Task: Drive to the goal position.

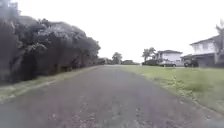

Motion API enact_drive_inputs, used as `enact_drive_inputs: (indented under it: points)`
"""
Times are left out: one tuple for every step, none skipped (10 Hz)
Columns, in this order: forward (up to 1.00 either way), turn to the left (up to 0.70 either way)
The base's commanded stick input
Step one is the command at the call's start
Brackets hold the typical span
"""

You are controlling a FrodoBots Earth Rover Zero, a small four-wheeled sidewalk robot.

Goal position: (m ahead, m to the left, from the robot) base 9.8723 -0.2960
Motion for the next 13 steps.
enact_drive_inputs:
  points:
    - [0.85, 0.0]
    - [0.85, 0.0]
    - [0.85, 0.0]
    - [0.85, 0.0]
    - [0.85, 0.0]
    - [0.85, 0.0]
    - [0.85, 0.0]
    - [0.85, 0.0]
    - [0.85, 0.0]
    - [0.85, 0.0]
    - [0.85, 0.0]
    - [0.85, 0.0]
    - [0.85, 0.0]
